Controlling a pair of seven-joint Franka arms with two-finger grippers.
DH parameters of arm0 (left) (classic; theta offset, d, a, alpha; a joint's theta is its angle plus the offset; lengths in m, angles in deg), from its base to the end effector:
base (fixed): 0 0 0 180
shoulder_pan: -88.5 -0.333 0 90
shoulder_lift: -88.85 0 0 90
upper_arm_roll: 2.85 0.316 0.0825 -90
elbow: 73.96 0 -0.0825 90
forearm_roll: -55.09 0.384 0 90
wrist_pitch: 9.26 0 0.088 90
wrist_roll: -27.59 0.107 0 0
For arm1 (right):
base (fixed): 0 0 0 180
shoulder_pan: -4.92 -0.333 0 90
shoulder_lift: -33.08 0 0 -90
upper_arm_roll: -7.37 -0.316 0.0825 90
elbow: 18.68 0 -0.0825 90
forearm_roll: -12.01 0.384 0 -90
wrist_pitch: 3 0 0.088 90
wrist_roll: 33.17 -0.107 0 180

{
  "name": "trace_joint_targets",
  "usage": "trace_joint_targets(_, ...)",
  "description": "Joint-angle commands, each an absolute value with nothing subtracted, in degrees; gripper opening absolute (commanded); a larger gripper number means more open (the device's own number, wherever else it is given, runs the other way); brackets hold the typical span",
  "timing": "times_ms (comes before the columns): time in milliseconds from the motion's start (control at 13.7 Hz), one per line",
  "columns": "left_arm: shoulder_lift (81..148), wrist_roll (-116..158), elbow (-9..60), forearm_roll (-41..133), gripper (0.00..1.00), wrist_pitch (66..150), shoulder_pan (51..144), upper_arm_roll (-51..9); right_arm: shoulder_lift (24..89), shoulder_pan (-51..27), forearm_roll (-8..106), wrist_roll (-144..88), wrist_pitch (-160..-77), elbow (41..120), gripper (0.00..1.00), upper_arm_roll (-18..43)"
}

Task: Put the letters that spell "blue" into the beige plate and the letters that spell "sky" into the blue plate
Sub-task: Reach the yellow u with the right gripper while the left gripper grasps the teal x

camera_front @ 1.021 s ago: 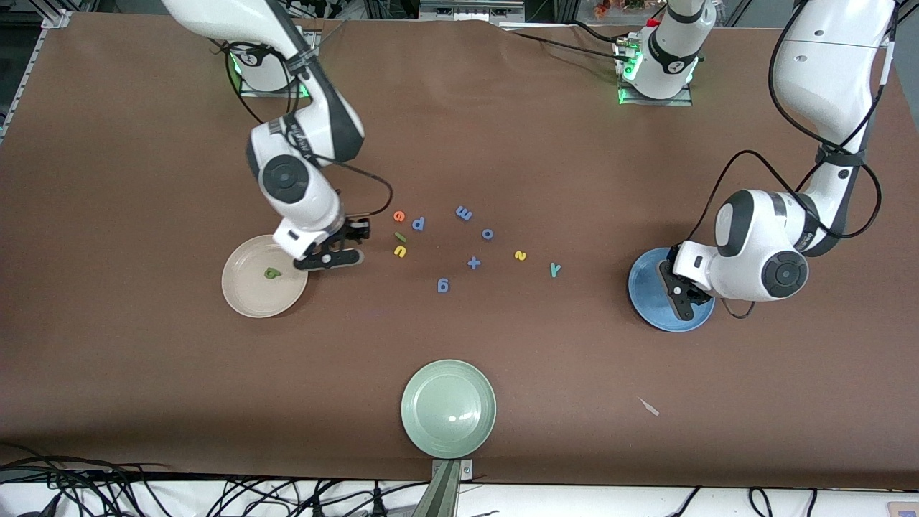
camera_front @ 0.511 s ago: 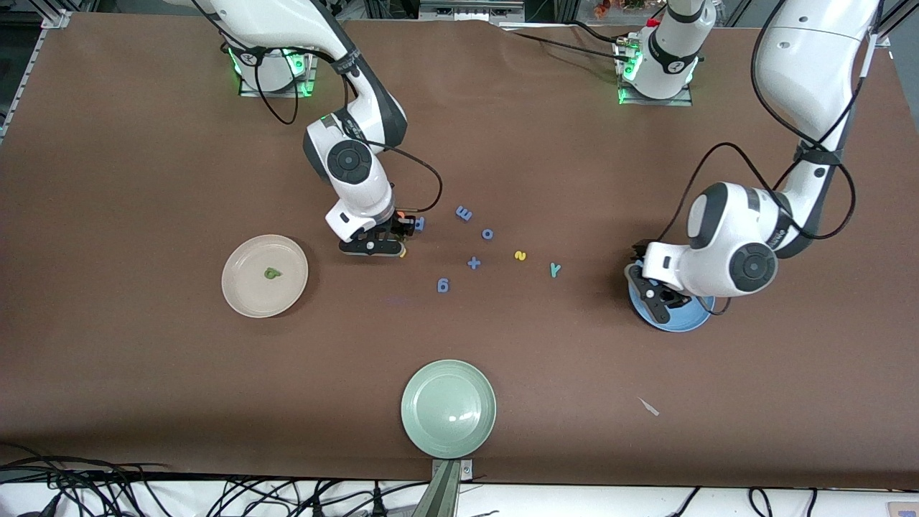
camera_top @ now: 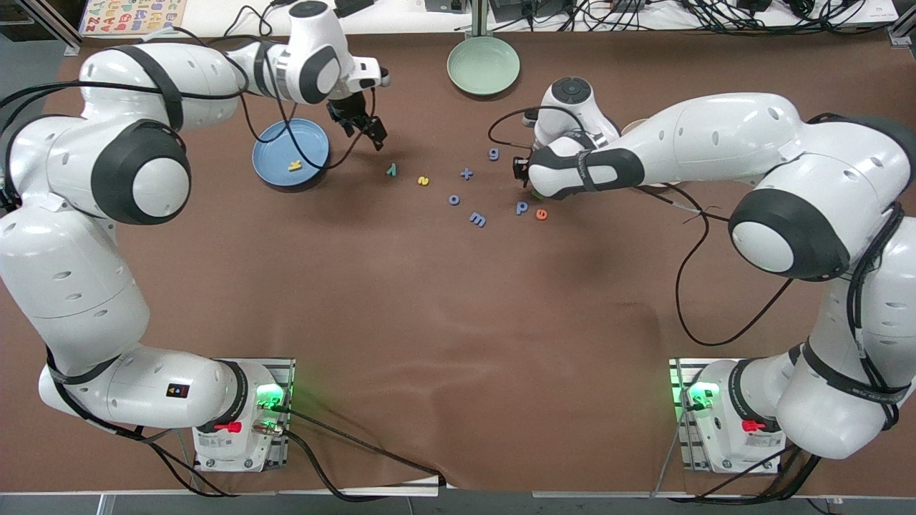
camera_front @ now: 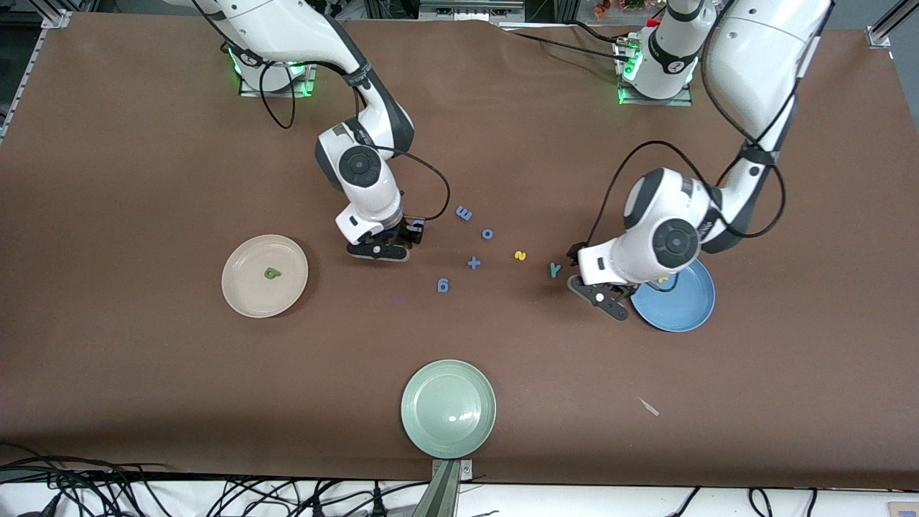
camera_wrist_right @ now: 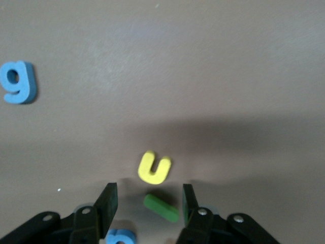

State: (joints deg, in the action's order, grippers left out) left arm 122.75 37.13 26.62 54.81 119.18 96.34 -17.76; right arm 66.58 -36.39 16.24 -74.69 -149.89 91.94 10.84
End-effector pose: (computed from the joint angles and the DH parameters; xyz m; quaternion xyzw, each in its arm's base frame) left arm 0.6088 -0.2406 0.2348 0.9623 -0.2581 -0.0515 0.0692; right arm 0.4960 0.3857 0.1862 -0.9980 0.0571 -0.0165 0.0193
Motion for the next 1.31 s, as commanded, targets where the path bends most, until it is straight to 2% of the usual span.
trace_joint_targets(0, 124.79, 27.88, 26.59, 55.97, 1.0, 122.92, 98.95, -17.36, 68.06, -37.01, 16.75, -75.8, -150.83, 90.66, 0.59, 10.98)
trace_joint_targets(219, 126.46, 21.72, 27.03, 56.06, 0.99, 123.54, 100.8, -17.36, 68.49, -36.92, 16.49, -75.62, -151.0, 90.74, 0.59, 11.07)
trace_joint_targets(365, 127.69, 21.17, 27.64, 56.15, 0.94, 124.85, 101.77, -17.01, 69.11, -36.57, 16.4, -75.01, -152.31, 90.74, 0.57, 11.15)
trace_joint_targets(438, 128.04, 21.17, 27.91, 56.24, 0.93, 125.65, 101.86, -17.0, 69.29, -36.48, 16.4, -75.01, -152.84, 90.74, 0.54, 11.15)
trace_joint_targets(584, 128.57, 21.17, 27.91, 59.2, 0.89, 125.83, 101.86, -17.0, 69.38, -36.48, 16.4, -75.01, -152.94, 90.74, 0.4, 11.15)
trace_joint_targets(656, 128.58, 21.09, 28.0, 60.79, 0.86, 125.83, 101.77, -17.09, 69.46, -36.48, 16.4, -75.01, -152.94, 90.74, 0.3, 11.15)
trace_joint_targets(802, 128.49, 20.82, 28.08, 60.81, 0.71, 125.22, 101.94, -17.09, 69.46, -36.39, 16.23, -74.83, -152.85, 90.83, 0.09, 11.15)
trace_joint_targets(875, 128.49, 20.82, 28.17, 60.89, 0.64, 125.13, 101.94, -17.09, 69.2, -36.39, 16.14, -74.39, -152.76, 90.75, 0.08, 11.33)
trace_joint_targets(1094, 128.4, 20.82, 29.05, 60.98, 0.26, 125.04, 101.94, -17.09, 66.4, -35.6, 16.22, -66.78, -146.82, 90.4, 0.08, 13.95)
trace_joint_targets(1167, 128.31, 20.82, 28.96, 60.98, 0.17, 124.95, 101.94, -17.09, 65.26, -35.34, 16.31, -63.44, -144.0, 89.61, 0.08, 15.27)
trace_joint_targets(1240, 128.05, 20.82, 28.96, 60.98, 0.15, 124.52, 101.86, -17.01, 64.37, -35.34, 16.4, -60.01, -140.23, 88.47, 0.08, 16.68)
